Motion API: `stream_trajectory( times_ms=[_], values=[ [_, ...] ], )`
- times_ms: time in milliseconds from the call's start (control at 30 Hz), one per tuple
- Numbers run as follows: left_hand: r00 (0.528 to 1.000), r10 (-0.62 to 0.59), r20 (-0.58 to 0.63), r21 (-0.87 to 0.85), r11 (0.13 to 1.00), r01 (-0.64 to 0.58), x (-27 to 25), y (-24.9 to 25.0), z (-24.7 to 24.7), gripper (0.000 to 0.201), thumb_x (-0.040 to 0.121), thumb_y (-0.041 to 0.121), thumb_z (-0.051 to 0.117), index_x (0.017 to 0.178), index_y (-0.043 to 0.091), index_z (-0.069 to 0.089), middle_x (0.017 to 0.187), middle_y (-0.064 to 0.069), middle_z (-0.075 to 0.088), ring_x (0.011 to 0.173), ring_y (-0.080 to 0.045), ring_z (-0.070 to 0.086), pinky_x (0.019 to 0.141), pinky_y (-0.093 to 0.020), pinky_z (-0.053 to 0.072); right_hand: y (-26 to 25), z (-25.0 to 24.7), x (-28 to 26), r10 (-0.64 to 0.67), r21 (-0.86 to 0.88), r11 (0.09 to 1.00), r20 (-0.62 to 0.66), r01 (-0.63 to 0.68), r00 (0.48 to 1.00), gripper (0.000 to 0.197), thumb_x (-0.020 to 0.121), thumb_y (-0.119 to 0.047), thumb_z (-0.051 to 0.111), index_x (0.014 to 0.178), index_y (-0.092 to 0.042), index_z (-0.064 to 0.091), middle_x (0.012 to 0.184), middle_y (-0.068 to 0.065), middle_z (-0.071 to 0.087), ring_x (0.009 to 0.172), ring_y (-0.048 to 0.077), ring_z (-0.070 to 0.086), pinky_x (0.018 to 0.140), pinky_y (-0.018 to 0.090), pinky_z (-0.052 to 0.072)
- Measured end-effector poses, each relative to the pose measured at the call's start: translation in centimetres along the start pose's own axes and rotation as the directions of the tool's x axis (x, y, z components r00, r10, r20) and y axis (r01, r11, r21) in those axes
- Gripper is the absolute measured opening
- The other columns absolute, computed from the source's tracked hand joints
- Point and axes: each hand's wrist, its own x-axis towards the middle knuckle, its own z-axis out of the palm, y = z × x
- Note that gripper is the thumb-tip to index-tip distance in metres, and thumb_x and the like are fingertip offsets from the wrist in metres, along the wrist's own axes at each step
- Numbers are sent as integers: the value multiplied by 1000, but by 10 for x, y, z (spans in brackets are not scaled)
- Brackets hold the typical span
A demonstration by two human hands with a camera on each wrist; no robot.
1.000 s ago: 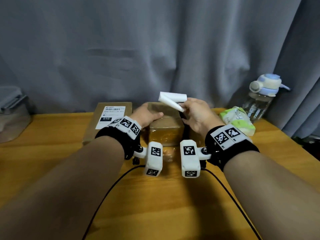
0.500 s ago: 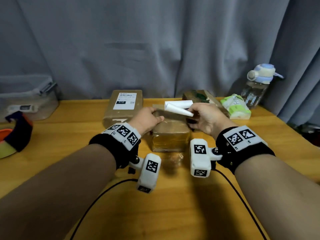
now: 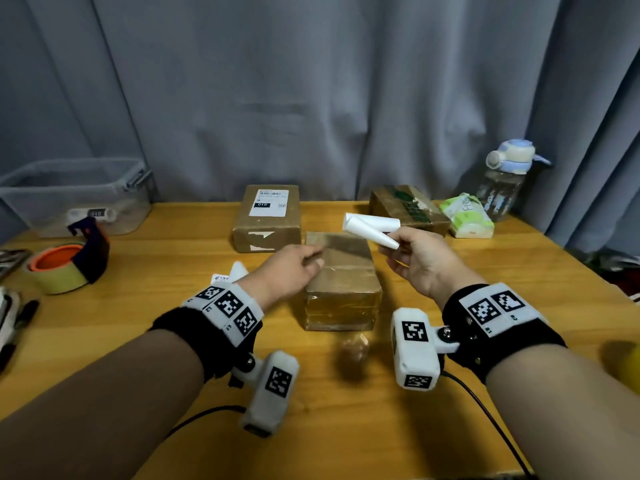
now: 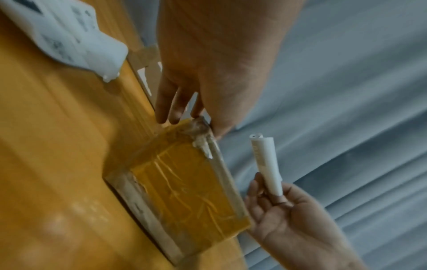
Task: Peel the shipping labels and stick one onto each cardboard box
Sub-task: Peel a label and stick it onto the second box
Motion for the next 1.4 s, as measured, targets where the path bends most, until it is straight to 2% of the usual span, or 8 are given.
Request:
stream_trajectory(
  times_ms=[167, 367, 633, 733, 833, 1000, 1233, 1400],
  values=[
    [999, 34, -36, 52, 998, -32, 2, -1, -9, 38, 91, 37, 52, 126, 21, 57, 134, -9, 47, 129, -24, 42, 113, -33, 29, -3, 4, -4, -22, -101, 994, 53, 27, 998, 15, 76, 5, 55, 69, -6, 61, 68, 7, 51, 61, 17, 51, 56, 27, 45],
    [985, 109, -132, -378, 913, -152, -1, 17, -19, 22, 89, 20, 61, 108, 10, 62, 90, 4, 60, 80, -3, 54, 67, 0, 42, -1, 13, -9, -60, -409, 906, 119, 104, 991, 23, 72, -2, 56, 55, -16, 58, 65, -2, 52, 68, 14, 44, 60, 27, 34],
    [992, 102, -76, -545, 829, -127, 0, 10, -21, 24, 86, 1, 60, 106, 14, 60, 95, -1, 64, 88, -8, 58, 74, -6, 49, 4, 13, -10, -45, -437, 892, 167, 115, 985, 25, 71, 1, 51, 55, -18, 48, 62, -3, 45, 64, 13, 38, 58, 27, 26],
    [989, 142, -35, -528, 838, -139, 0, 8, -23, 29, 82, -4, 62, 103, 16, 61, 95, 0, 64, 87, -6, 57, 78, -8, 50, 2, 15, -12, -33, -423, 897, 215, 123, 976, 12, 67, -2, 52, 67, -14, 53, 69, -1, 46, 69, 13, 39, 59, 28, 27],
    [981, 156, -115, -495, 847, -193, 1, 10, -24, 18, 82, 3, 65, 94, 16, 64, 85, 3, 61, 76, -4, 53, 72, -6, 47, 0, 18, -16, -40, -459, 875, 256, 157, 966, 30, 55, -11, 56, 84, -11, 63, 74, 3, 51, 71, 14, 43, 62, 29, 30],
    [969, 117, -219, -497, 841, -215, 9, 11, -21, 9, 83, 13, 66, 79, 22, 65, 84, 2, 65, 84, -11, 57, 79, -15, 45, 0, 18, -15, -32, -545, 810, 327, 216, 944, 20, 75, 5, 58, 86, -8, 68, 75, 2, 56, 72, 11, 46, 62, 23, 33],
    [961, 175, -215, -410, 877, -251, 11, 14, -19, 19, 84, 4, 64, 81, 22, 59, 75, 6, 55, 62, 0, 46, 63, -8, 43, 1, 17, -2, -45, -450, 882, 218, 141, 975, 16, 84, -8, 58, 86, -14, 73, 82, 1, 65, 78, 16, 54, 65, 24, 39],
    [927, 260, -272, -361, 865, -349, 8, 21, -22, 30, 80, 0, 66, 78, 22, 45, 97, 1, 59, 76, -9, 53, 76, -22, 50, -4, 24, 1, 4, -347, 937, 146, 48, 989, 12, 89, -12, 58, 84, -9, 68, 74, 6, 62, 51, 15, 57, 50, 21, 42]
  ],
)
